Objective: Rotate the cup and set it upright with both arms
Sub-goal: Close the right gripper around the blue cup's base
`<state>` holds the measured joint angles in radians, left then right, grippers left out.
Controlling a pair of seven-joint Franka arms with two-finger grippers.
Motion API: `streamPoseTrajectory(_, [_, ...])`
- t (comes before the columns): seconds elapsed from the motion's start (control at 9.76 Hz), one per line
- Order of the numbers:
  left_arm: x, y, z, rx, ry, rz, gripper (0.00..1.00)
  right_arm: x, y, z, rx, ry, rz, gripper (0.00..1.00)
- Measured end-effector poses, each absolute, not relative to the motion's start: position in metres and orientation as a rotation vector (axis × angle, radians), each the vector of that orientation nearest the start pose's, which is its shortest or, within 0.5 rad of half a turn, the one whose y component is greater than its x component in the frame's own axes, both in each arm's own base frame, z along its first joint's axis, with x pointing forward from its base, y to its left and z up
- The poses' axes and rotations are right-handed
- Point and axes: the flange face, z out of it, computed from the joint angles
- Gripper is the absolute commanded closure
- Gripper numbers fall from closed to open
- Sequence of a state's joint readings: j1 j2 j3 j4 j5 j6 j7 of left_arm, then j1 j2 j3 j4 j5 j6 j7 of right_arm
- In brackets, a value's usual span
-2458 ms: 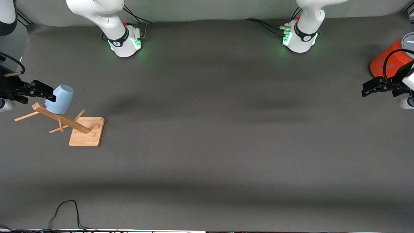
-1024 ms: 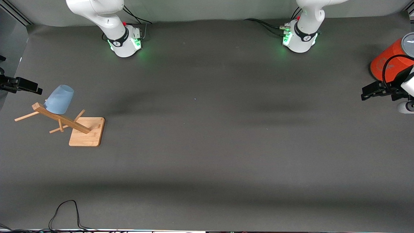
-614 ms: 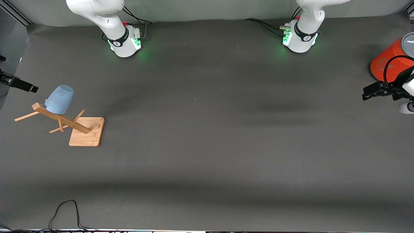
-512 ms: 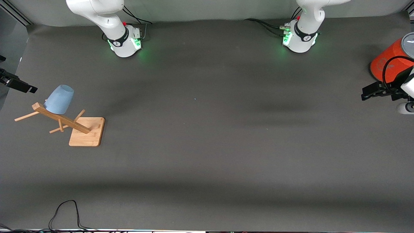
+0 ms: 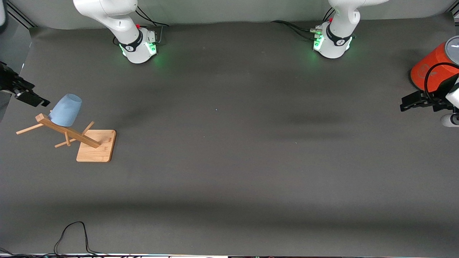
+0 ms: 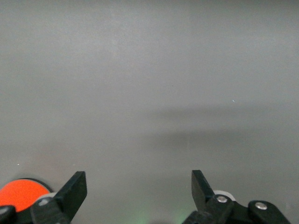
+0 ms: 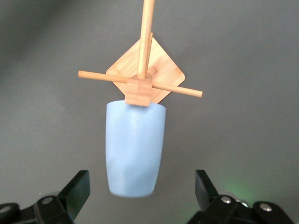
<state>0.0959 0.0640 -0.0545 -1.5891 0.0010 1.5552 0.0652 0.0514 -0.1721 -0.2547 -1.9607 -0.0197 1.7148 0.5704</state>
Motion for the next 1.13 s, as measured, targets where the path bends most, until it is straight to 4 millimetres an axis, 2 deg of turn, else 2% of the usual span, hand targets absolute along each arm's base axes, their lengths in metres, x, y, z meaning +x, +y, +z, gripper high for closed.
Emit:
streamPoseTrajectory(0.41, [0.568,0.030,0.579,-3.156,0.040,0.154,0.00,0.489,-0.106,0.480,-2.892,1.171,0.072,0.00])
streamPoseTrajectory(0.61, [0.568,0.039,0.579,-3.168,0.044,0.152,0.00,0.488,-0.105,0.464,-2.885,1.176,0.059,0.00])
streamPoseTrajectory(0.82, [0.569,0.036,0.578,-3.215,0.040,0.143,0.00,0.493,-0.105,0.453,-2.883,1.182,0.059,0.04])
streamPoseTrajectory(0.92, [0.569,0.037,0.578,-3.223,0.036,0.141,0.00,0.496,-0.105,0.448,-2.883,1.185,0.060,0.30])
streamPoseTrajectory(1.02, [0.569,0.035,0.578,-3.224,0.039,0.143,0.00,0.497,-0.105,0.444,-2.883,1.187,0.066,0.42])
streamPoseTrajectory(1.13, [0.569,0.033,0.578,-3.224,0.046,0.145,0.00,0.497,-0.105,0.444,-2.883,1.187,0.064,0.45])
